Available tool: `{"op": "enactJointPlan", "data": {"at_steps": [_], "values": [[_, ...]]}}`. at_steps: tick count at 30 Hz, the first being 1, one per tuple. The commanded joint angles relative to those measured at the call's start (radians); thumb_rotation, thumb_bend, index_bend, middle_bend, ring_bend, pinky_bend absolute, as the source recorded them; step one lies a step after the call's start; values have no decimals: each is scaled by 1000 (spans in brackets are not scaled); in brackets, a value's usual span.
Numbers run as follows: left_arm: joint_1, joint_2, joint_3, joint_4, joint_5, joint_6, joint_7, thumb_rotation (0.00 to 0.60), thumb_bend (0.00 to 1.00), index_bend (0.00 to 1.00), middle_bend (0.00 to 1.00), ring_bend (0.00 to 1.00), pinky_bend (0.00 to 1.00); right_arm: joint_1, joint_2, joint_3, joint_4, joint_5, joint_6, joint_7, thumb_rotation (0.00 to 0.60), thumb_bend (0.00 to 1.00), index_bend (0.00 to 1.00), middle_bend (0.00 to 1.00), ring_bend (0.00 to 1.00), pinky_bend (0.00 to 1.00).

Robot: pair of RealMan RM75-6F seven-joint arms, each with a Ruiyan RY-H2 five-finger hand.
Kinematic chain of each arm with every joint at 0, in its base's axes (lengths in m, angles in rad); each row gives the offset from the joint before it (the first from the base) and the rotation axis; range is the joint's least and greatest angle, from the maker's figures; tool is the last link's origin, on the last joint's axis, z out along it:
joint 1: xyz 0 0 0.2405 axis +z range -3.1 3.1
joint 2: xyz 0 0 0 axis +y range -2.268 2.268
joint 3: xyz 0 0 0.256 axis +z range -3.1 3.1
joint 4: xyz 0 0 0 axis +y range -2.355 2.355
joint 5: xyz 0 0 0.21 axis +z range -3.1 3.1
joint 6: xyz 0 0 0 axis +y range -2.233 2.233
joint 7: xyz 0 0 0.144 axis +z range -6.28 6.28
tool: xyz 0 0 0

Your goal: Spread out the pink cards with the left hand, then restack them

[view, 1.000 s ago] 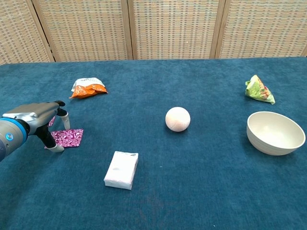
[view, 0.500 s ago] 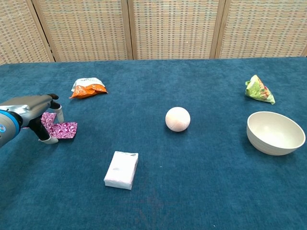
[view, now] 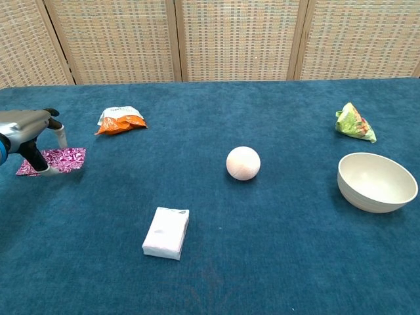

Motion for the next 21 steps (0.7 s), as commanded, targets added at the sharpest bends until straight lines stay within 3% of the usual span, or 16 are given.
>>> {"op": "enactJointPlan", "data": {"at_steps": [1,21], "values": [[0,9,-4,21,-2,-14,-12,600,243,501,0,0,0,1,-2,1,2,4,-2,-4,600,131,89,0,0,0],[-17,-2,-21,225,-10,-103,-65,600,194,498,0,0,0,8,-18,6,9,29,-19,-43,600,131,89,0,0,0]]}}
